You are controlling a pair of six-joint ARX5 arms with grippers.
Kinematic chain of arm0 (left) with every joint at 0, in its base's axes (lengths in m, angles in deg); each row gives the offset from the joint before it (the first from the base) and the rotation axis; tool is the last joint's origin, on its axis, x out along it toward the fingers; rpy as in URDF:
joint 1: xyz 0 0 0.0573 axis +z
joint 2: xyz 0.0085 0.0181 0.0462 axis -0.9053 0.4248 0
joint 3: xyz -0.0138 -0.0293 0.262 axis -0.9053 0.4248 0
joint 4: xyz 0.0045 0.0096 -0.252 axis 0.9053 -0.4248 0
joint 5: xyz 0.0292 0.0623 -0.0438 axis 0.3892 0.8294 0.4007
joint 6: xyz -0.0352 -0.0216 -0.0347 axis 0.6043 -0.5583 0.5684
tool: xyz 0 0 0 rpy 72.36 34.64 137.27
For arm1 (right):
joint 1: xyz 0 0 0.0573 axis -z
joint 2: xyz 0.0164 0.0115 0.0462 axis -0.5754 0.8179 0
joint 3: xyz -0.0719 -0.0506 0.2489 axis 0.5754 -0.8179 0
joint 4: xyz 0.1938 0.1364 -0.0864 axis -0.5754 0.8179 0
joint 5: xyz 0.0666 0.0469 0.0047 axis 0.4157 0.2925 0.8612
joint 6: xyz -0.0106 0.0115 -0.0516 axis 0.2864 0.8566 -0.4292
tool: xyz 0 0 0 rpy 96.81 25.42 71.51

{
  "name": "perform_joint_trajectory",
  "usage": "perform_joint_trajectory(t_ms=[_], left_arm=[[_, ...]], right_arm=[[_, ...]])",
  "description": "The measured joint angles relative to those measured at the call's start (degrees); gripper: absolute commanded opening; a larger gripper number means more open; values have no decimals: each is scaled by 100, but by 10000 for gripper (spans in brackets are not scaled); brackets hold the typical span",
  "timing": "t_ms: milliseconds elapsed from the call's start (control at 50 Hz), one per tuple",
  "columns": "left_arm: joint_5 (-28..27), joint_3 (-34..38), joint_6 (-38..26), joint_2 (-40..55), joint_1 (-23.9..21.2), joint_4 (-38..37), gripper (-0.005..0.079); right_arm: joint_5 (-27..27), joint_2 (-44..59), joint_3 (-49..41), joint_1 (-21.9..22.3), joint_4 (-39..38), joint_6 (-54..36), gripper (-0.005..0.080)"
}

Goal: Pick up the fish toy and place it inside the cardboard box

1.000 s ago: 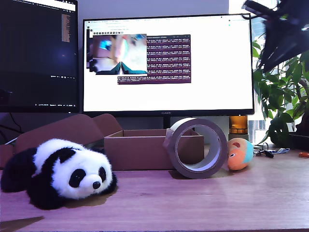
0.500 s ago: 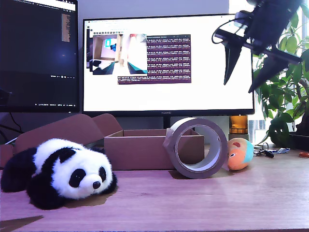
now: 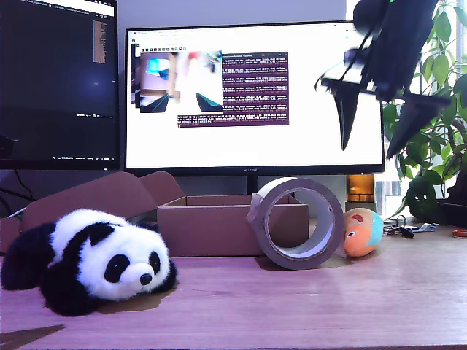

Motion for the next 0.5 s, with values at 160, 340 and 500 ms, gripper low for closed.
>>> perform_joint_trajectory(t_ms=[160, 340, 500], left_arm=[[22, 0, 0, 0, 0, -2, -12], [72, 0, 0, 0, 0, -9, -12], [101, -2, 0, 0, 0, -11, -12]], right_arm=[[-157, 90, 31, 0, -74, 2, 613], [-181, 348, 37, 0, -240, 13, 613], [-223, 581, 37, 0, -376, 116, 613]])
